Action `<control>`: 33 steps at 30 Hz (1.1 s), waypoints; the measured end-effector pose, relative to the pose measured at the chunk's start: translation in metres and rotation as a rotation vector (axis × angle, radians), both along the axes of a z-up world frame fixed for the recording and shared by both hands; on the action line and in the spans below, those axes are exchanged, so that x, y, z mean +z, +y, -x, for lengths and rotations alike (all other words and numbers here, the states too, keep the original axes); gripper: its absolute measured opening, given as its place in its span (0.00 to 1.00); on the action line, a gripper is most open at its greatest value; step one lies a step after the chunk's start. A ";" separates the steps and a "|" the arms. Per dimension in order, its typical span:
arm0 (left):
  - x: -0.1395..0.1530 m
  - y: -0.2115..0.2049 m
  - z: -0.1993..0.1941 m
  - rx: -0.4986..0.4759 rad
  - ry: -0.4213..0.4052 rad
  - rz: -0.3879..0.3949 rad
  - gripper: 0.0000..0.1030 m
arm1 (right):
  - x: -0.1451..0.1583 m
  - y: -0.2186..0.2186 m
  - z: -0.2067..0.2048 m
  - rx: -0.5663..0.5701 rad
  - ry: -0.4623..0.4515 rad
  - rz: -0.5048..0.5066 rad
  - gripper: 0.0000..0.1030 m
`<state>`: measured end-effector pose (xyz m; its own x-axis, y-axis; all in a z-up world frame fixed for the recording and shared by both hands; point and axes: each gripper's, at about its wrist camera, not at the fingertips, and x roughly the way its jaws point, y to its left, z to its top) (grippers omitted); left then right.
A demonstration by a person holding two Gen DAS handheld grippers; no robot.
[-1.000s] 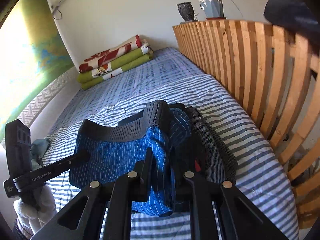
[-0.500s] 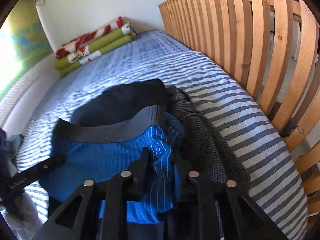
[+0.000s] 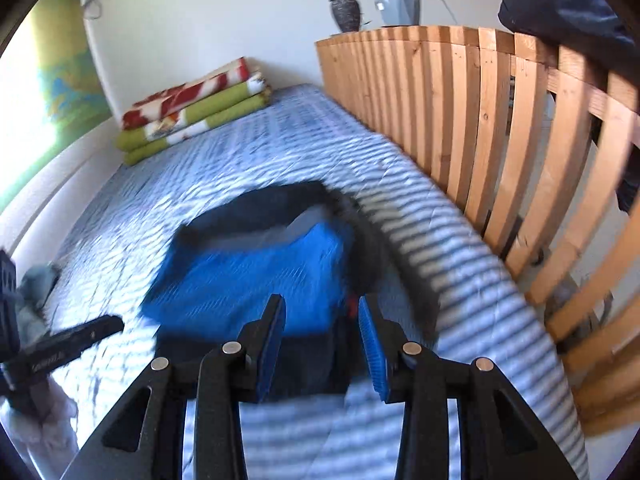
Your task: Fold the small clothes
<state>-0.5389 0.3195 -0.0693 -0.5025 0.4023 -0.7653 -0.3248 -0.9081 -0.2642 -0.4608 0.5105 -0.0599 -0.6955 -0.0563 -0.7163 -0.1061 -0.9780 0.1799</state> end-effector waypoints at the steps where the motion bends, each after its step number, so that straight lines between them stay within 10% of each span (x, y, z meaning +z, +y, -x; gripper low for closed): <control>1: 0.006 -0.008 -0.015 -0.004 0.005 0.004 0.34 | 0.003 -0.010 -0.011 0.009 -0.011 -0.006 0.34; 15: 0.084 -0.123 -0.249 -0.035 0.158 0.079 0.48 | 0.039 -0.157 -0.219 0.212 0.005 -0.047 0.36; 33: 0.097 -0.216 -0.460 0.094 0.253 0.075 0.69 | 0.059 -0.237 -0.374 0.250 0.074 -0.042 0.37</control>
<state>-0.0789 0.1031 0.0274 -0.7136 0.2922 -0.6367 -0.2856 -0.9513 -0.1164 -0.0868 0.2731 -0.0005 -0.7143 -0.2040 -0.6695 0.1518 -0.9790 0.1363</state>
